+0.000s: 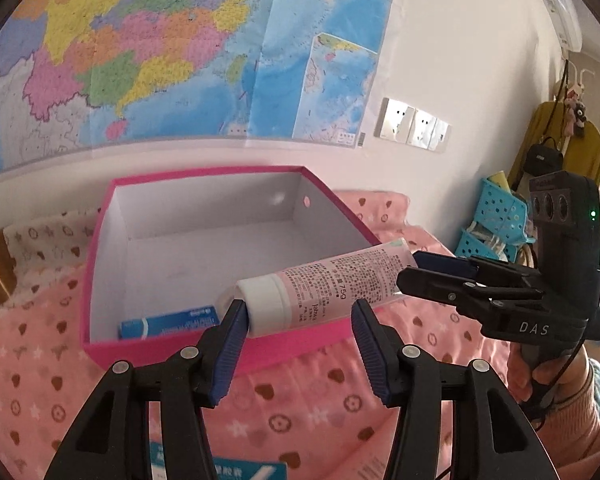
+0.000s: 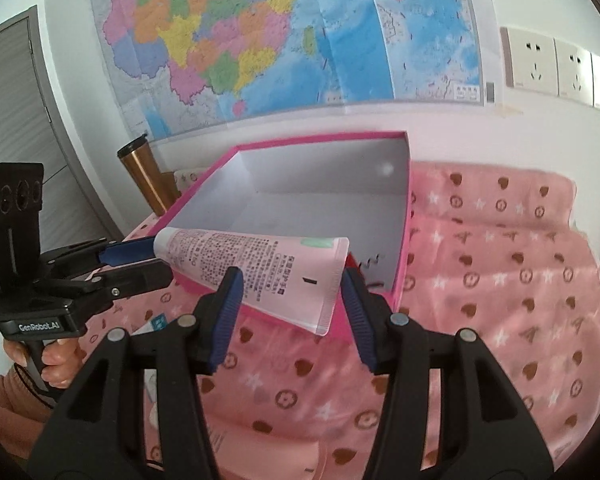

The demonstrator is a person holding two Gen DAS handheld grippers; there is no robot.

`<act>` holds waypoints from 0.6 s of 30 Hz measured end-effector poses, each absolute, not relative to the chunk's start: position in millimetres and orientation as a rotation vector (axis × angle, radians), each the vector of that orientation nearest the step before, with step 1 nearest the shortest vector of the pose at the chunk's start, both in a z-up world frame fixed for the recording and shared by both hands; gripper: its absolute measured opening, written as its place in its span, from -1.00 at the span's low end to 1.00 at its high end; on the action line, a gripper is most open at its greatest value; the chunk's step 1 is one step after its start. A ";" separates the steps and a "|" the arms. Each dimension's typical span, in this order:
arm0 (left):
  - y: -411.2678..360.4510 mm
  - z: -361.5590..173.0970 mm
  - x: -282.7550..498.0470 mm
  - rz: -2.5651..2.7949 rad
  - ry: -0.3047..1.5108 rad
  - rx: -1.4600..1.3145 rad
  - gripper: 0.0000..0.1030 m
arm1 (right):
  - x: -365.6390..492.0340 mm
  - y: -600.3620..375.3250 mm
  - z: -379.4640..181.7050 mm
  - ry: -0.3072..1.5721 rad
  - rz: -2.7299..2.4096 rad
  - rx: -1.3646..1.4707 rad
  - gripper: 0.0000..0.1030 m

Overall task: Organize rigid objects
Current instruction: 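Lift the pink-and-white lotion tube over the magenta box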

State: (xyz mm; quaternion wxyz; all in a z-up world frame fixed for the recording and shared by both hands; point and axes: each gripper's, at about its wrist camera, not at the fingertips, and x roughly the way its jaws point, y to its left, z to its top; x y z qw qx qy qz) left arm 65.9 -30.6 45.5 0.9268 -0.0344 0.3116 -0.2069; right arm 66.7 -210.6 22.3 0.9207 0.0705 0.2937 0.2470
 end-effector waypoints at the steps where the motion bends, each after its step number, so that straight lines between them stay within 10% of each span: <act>1: -31.5 46.7 69.2 -0.420 0.636 -0.066 0.04 | 70.4 -210.6 23.3 0.602 0.502 0.140 0.04; 18: -33.9 20.9 121.3 -0.367 0.732 -0.049 0.04 | 118.1 -203.8 10.5 0.669 0.454 0.114 0.04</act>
